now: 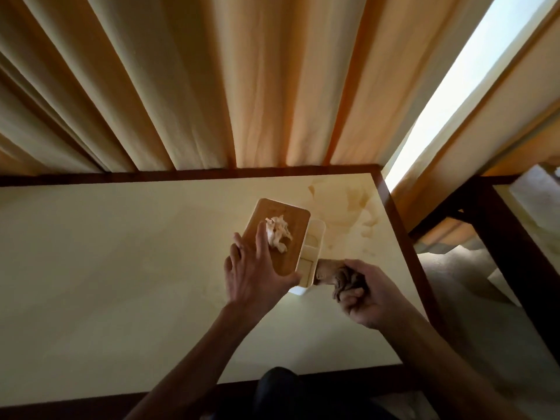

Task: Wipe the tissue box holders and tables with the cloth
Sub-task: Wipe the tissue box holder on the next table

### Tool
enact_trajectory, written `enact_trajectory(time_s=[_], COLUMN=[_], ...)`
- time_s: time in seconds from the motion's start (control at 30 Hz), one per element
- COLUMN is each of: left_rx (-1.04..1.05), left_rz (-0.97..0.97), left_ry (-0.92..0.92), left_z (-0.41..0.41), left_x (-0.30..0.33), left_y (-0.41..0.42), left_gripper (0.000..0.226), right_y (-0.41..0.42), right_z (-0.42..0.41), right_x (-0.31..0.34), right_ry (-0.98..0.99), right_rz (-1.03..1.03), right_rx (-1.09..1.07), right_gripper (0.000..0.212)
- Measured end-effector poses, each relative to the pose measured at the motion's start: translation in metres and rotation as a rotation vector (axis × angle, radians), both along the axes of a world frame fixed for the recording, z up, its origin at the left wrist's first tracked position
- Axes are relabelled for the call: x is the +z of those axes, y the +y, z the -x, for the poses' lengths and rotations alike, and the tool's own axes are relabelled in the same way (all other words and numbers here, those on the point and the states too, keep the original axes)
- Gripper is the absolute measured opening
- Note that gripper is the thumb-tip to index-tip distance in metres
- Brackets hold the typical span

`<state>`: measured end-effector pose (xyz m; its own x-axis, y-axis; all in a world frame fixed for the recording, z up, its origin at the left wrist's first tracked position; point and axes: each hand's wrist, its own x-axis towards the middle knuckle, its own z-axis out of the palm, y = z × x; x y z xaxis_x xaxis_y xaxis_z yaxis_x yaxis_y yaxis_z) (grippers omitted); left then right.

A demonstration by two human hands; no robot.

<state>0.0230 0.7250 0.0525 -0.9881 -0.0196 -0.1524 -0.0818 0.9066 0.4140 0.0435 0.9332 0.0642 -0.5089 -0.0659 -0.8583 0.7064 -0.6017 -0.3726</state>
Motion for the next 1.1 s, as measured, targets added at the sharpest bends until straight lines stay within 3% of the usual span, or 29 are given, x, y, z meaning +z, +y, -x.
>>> enact_trajectory(time_s=[0.1,0.23,0.4,0.53,0.63,0.73,0.87,0.97,1.1], left_rx=[-0.033,-0.048,0.036,0.17,0.098,-0.01,-0.087,-0.157,-0.258], left_rz=[-0.039,-0.147,-0.285,-0.241,-0.137,-0.077,-0.105,-0.143,-0.146], left_ry=[0.002,0.014,0.079,0.093,0.067,0.084,0.231,0.375,0.578], left_z=[-0.016,-0.033,-0.051,-0.083,-0.112,-0.129,-0.123,-0.107,-0.078], left_x=[-0.001,-0.004,-0.007,-0.014,-0.026,-0.035,-0.029,-0.014,-0.001], left_y=[-0.001,-0.001,-0.005,-0.012,-0.011,-0.004,0.016,0.038,0.056], left_gripper=[0.12,0.115,0.109,0.11,0.101,0.087,0.064,0.052,0.039], right_y=[-0.001,0.01,0.015,0.015,0.023,0.033,0.044,0.053,0.057], right_z=[-0.01,-0.026,-0.037,-0.042,-0.044,-0.047,-0.052,-0.053,-0.05], right_x=[0.001,-0.009,-0.003,-0.011,-0.016,-0.032,-0.041,-0.043,-0.039], right_ry=[-0.048,-0.044,-0.042,0.161,0.17,0.143,0.101,0.036,0.041], right_rz=[-0.026,-0.062,-0.469,-0.712,-0.639,-0.508,-0.105,0.09,0.187], right_rx=[0.033,0.29,0.401,0.346,0.187,0.091,-0.13,-0.226,-0.155], right_gripper=[0.037,0.045,0.04,0.039,0.028,0.029,0.021,0.029,0.046])
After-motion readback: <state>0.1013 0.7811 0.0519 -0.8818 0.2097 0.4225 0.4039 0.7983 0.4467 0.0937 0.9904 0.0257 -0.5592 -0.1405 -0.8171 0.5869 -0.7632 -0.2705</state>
